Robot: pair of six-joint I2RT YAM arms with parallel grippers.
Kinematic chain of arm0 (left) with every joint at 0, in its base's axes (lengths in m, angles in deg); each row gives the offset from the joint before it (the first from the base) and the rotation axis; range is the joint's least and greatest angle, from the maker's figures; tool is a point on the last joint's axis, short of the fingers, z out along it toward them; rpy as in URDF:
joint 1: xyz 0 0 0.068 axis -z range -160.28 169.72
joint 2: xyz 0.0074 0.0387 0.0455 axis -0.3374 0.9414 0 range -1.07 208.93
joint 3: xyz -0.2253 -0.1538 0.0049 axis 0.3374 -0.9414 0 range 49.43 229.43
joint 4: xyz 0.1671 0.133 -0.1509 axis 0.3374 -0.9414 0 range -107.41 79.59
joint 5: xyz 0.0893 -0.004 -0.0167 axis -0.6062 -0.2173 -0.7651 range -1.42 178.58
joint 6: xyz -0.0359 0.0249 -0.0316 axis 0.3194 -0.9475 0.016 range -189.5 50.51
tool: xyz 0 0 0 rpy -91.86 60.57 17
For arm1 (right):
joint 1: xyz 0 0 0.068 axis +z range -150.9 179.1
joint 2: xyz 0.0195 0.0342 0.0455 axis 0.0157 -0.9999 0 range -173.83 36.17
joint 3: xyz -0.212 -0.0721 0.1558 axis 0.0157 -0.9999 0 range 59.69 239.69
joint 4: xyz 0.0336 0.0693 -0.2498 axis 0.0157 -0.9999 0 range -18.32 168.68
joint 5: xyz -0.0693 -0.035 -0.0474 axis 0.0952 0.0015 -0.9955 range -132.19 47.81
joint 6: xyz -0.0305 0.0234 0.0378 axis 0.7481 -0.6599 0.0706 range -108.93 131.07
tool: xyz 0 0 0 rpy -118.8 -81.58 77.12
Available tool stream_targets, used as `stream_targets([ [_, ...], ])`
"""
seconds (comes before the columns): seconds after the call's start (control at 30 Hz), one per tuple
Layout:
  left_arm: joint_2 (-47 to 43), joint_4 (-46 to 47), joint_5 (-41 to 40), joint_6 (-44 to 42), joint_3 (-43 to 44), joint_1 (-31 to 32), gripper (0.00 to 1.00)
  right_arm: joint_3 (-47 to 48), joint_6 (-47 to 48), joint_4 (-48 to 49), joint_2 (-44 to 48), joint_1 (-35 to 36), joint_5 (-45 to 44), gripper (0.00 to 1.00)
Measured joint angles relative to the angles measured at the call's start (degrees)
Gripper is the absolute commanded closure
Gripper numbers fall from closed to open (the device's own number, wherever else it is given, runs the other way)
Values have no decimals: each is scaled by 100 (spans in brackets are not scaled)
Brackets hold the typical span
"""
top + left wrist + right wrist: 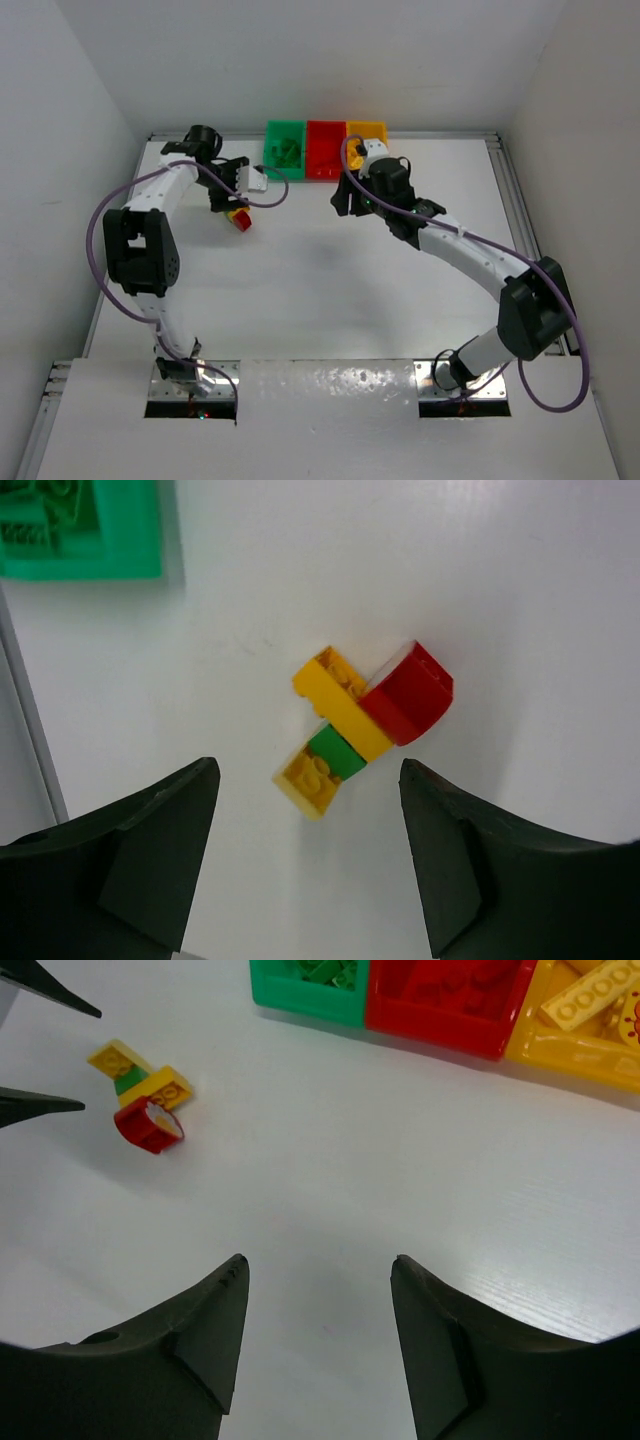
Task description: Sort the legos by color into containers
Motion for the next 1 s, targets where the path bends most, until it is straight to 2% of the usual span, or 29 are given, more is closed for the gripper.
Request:
stream_targets([
  [0.1,199,-356,96,-748,116,11,29,-142,15,-37,98,0,-31,42],
  [0.33,697,-673,-166,-1725,164,13,29,-203,15,-48,236,0,-33,42],
  [0.7,750,-166,-573,-2142,-378,20,34,-203,-4,-61,232,2,-26,42],
  [0.8,758,201,-599,-2155,-518,20,38,-203,-4,-96,232,4,-28,42],
  [0.83,758,317,-614,-2164,-599,20,43,-203,-4,-105,232,4,-28,42],
  [1.0,778,564,-638,-2144,-686,22,57,-203,-4,-129,232,4,-31,42],
])
